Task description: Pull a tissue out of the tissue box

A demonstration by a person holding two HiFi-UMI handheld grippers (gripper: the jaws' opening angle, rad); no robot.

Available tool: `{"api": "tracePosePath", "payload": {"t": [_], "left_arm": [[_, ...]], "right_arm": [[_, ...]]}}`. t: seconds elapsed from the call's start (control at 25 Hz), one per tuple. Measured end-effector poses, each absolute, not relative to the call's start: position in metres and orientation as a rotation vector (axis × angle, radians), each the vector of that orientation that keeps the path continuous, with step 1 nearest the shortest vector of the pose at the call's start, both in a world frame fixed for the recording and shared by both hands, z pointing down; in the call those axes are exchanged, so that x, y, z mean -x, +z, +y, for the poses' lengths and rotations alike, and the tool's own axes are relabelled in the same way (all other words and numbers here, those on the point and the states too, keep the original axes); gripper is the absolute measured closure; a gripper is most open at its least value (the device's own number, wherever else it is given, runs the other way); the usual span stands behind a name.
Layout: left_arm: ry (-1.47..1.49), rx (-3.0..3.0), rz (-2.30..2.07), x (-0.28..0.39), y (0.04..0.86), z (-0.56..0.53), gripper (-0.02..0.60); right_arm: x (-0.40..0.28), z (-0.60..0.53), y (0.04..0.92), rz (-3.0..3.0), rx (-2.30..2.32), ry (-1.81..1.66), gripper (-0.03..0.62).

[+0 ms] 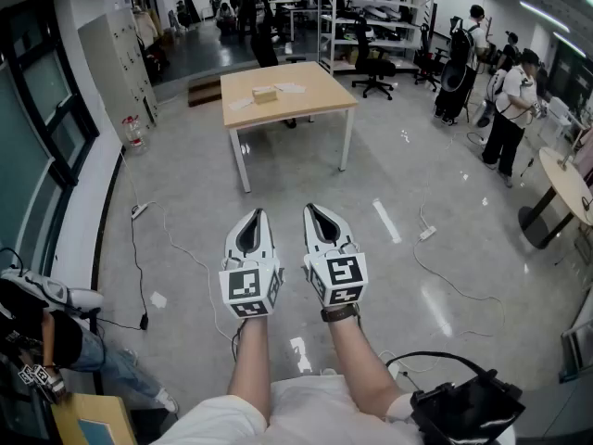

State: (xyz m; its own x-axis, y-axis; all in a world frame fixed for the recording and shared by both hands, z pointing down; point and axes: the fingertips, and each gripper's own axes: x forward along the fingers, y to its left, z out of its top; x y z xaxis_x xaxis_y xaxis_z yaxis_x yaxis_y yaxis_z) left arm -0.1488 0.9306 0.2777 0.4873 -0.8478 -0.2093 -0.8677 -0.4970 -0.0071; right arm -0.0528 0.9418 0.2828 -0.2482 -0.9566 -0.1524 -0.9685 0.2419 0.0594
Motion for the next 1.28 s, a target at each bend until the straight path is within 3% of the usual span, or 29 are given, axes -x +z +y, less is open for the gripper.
{"api": "tracePosePath", "payload": {"t": [0.28, 0.84, 1.28], "left_arm": [[0.221, 2.607, 1.523, 0.113, 0.300, 0.958, 0.580], [0.087, 2.655, 1.526, 0.090, 0.321, 0.877, 0.580], [0.105, 2.695, 1.468, 0.130, 0.300, 0.728, 0.580]], "right_arm": [[0.033, 0.969, 0.313, 2.556, 1.842, 0.182, 0.591], [-0.013, 0.895, 0.316, 2.406, 1.893, 0.089, 0.591], [0.067, 0.752, 0.296, 2.490, 1.816, 0.121, 0.591]]}}
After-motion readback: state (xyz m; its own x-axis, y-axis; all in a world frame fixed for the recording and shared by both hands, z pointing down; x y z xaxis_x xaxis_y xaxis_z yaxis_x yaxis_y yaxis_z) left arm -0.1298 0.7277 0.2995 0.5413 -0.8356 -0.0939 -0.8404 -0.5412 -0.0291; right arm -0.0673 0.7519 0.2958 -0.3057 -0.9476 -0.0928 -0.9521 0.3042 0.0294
